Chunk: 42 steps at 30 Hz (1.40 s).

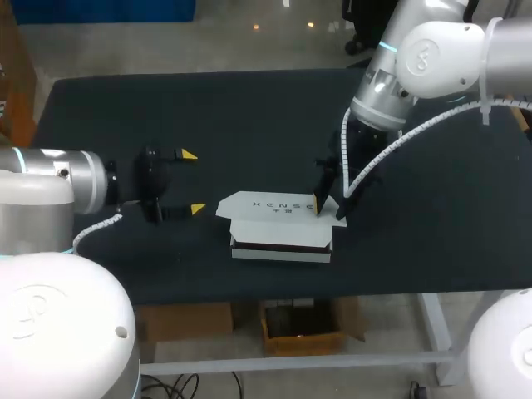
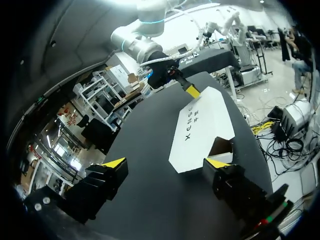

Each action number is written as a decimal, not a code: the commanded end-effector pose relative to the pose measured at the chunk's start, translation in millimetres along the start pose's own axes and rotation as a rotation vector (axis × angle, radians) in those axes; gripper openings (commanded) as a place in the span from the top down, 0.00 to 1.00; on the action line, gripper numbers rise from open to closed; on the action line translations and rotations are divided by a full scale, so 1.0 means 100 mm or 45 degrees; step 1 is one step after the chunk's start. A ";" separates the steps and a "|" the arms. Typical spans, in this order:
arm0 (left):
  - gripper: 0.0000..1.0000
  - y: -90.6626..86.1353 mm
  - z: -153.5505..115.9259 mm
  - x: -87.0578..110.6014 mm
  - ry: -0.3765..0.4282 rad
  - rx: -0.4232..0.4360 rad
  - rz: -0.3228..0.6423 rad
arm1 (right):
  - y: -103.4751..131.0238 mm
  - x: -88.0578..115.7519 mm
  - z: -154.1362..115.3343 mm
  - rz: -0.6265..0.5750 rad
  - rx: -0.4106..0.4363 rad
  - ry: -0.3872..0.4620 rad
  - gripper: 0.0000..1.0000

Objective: Assemble the packaging by folding the flat box into shape, placing the metal phone stand inside, and closing the box properly

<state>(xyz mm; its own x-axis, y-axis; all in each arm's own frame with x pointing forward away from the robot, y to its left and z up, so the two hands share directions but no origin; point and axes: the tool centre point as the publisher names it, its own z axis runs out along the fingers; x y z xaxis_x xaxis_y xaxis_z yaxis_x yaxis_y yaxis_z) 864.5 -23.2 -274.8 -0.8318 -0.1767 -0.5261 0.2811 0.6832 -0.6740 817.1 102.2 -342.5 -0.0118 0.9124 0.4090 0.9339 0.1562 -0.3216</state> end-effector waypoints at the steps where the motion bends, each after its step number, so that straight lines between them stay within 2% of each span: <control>1: 0.00 -0.06 0.09 -0.04 -0.091 -0.536 -0.106 | -0.03 0.00 0.01 0.000 -0.014 -0.002 0.51; 12: 0.00 -0.06 0.09 -0.04 -0.091 -0.536 -0.106 | -0.04 -0.02 0.06 -0.004 -0.033 0.009 0.52; 14: 0.00 -0.14 0.13 -0.03 -0.078 -0.604 -0.219 | -0.05 -0.01 0.06 -0.010 -0.048 0.010 0.52; 16: 0.00 -0.21 0.13 -0.03 -0.015 -0.651 -0.357 | -0.06 -0.02 0.07 -0.013 -0.060 0.013 0.52; 19: 0.00 -0.25 0.18 -0.11 0.098 -0.858 -0.798 | -0.07 -0.03 0.09 -0.012 -0.066 0.016 0.52; 20: 0.00 -0.25 0.18 -0.12 0.110 -0.878 -0.859 | -0.07 -0.03 0.09 -0.011 -0.070 0.014 0.51; 21: 0.00 -0.25 0.17 -0.12 0.059 -0.914 -0.889 | -0.08 -0.03 0.10 -0.012 -0.076 0.015 0.51; 36: 0.00 -0.25 0.17 -0.12 0.059 -0.914 -0.889 | -0.09 -0.04 0.11 -0.027 -0.111 0.016 0.51; 37: 0.00 -0.26 0.19 -0.16 0.102 -0.939 -0.969 | -0.09 -0.03 0.11 -0.029 -0.114 0.015 0.51; 39: 0.00 -0.28 0.23 -0.19 0.121 -0.997 -1.142 | -0.10 -0.03 0.11 -0.031 -0.119 0.014 0.51; 42: 0.00 -0.30 0.27 -0.13 0.157 -1.062 -1.309 | -0.10 -0.04 0.13 -0.033 -0.123 0.013 0.51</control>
<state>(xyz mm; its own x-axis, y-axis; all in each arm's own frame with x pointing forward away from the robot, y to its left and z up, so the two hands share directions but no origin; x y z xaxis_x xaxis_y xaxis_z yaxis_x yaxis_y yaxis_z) 875.8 -58.7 -266.6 -0.6474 -0.7621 -0.0048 -0.6104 0.5223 -0.5955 806.3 101.7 -350.4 -0.0335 0.9042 0.4258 0.9612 0.1459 -0.2342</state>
